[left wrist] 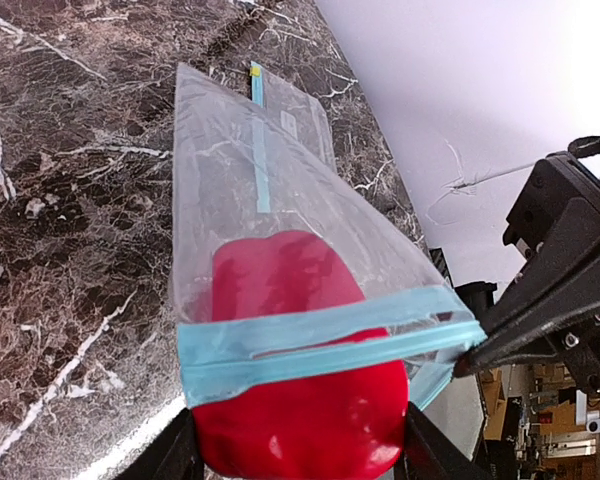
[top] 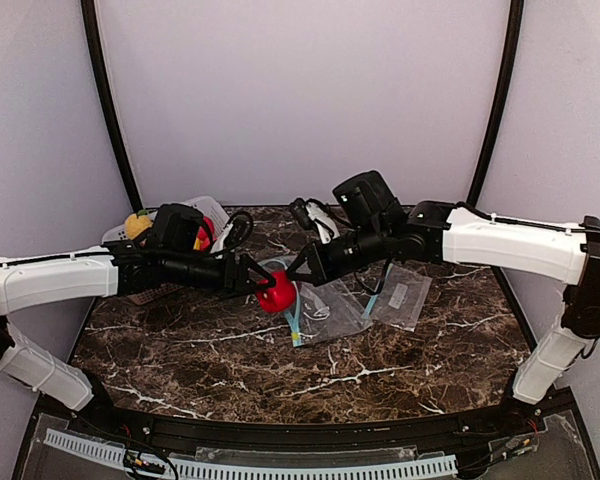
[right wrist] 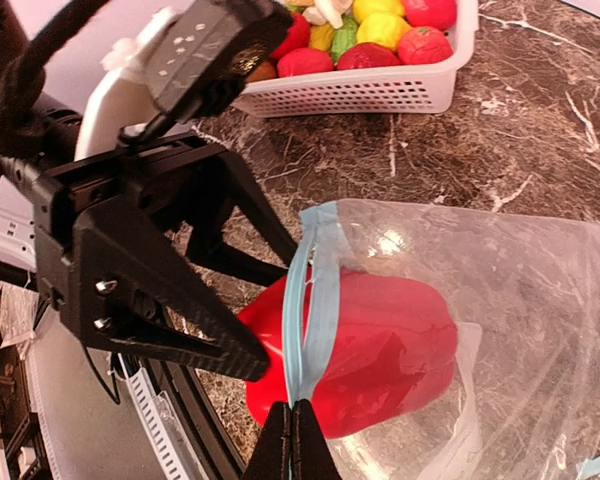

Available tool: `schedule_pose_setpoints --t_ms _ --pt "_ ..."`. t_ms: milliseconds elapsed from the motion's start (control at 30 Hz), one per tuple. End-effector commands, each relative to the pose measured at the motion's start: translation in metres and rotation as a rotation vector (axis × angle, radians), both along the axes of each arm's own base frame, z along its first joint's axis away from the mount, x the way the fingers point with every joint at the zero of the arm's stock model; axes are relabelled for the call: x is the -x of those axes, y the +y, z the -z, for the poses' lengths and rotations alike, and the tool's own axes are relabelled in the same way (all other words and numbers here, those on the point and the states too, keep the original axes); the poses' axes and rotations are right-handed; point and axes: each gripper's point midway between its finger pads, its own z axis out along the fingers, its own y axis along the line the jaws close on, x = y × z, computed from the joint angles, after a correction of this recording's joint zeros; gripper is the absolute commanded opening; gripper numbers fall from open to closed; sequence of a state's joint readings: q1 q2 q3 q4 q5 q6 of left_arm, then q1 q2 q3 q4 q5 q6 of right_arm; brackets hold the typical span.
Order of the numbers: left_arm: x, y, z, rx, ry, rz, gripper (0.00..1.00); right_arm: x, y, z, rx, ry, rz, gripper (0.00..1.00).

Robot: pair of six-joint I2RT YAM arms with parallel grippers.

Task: Place the food in the zip-top bag and seal the zipper
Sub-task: Place the fake fruit in the zipper food storage bag.

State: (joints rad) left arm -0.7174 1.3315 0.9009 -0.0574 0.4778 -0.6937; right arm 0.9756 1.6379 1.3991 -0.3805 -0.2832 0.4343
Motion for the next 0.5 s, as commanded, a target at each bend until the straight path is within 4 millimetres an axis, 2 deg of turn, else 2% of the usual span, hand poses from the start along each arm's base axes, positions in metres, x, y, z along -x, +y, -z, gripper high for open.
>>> schedule_pose_setpoints --t_ms 0,167,267,467 --pt "-0.004 -0.009 -0.018 0.052 -0.031 0.014 0.48 0.019 0.012 -0.015 -0.088 -0.004 -0.111 0.00" --pt "-0.010 -0.013 -0.033 0.111 -0.077 -0.005 0.49 0.017 0.011 -0.007 -0.076 0.029 -0.090 0.00" --pt "-0.011 -0.012 -0.041 0.157 -0.096 -0.019 0.49 0.016 0.011 -0.009 -0.097 0.046 -0.082 0.00" --pt "0.000 -0.017 -0.054 0.250 -0.099 0.037 0.50 0.009 0.003 -0.017 -0.162 0.086 -0.042 0.00"
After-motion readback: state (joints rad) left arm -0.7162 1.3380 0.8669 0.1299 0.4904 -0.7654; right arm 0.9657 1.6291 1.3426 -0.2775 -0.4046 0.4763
